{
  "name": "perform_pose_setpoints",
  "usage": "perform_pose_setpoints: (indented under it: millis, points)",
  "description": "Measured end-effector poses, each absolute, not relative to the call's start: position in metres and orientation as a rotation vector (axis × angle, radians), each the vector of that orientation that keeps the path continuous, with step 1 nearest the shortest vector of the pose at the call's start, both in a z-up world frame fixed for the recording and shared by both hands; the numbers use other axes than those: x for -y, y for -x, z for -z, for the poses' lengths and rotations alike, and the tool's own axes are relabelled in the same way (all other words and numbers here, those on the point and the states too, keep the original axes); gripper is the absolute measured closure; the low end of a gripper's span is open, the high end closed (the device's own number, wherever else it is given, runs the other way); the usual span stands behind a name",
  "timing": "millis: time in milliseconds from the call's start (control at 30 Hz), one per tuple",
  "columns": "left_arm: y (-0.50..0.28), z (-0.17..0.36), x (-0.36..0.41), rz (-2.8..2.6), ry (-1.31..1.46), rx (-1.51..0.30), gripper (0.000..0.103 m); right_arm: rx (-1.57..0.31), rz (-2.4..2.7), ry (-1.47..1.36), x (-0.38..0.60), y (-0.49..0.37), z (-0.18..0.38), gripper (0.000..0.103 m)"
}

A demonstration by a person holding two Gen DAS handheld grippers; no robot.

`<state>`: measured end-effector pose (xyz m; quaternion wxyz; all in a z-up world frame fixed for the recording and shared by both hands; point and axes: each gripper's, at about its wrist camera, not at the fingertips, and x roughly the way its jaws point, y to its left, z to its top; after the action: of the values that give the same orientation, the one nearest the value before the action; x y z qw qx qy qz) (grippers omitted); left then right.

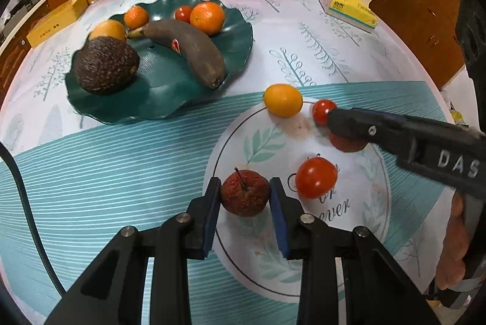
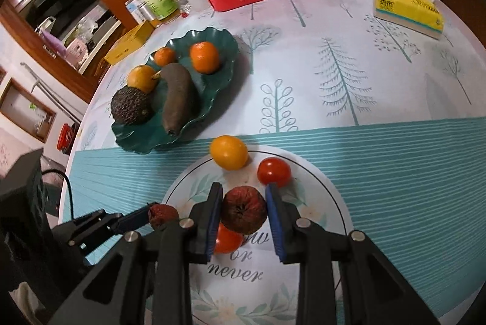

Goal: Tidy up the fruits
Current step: 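Grasp a red lychee with the left gripper while the right gripper grasps another lychee, then carry the lychee in the left gripper while the right gripper carries its lychee to the green plate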

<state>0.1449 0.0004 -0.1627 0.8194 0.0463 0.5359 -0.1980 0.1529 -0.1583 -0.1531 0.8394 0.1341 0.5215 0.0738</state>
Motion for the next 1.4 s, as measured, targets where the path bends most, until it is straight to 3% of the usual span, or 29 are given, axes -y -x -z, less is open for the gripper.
perform_pose_setpoints:
  millis: [467, 1000, 1200, 1400]
  points:
    - [-0.150, 0.076, -0.026, 0.402, -0.094, -1.038, 0.073, -1.042, -0.230, -0.120, 0.116, -0.144, 0.090, 0.074]
    - [-0.232, -0.071, -0.073, 0.334, -0.044, -0.920, 0.073, -0.848, -0.312, -0.019, 0.090, -0.226, -0.090, 0.074]
    - [-0.277, -0.056, -0.080, 0.278, -0.024, -0.955, 0.073, -0.855, -0.313, -0.011, 0.080, -0.273, -0.091, 0.074]
    - [-0.313, 0.017, -0.075, 0.259, 0.014, -1.084, 0.073, -1.030, -0.332, -0.054, 0.074, -0.319, -0.009, 0.074]
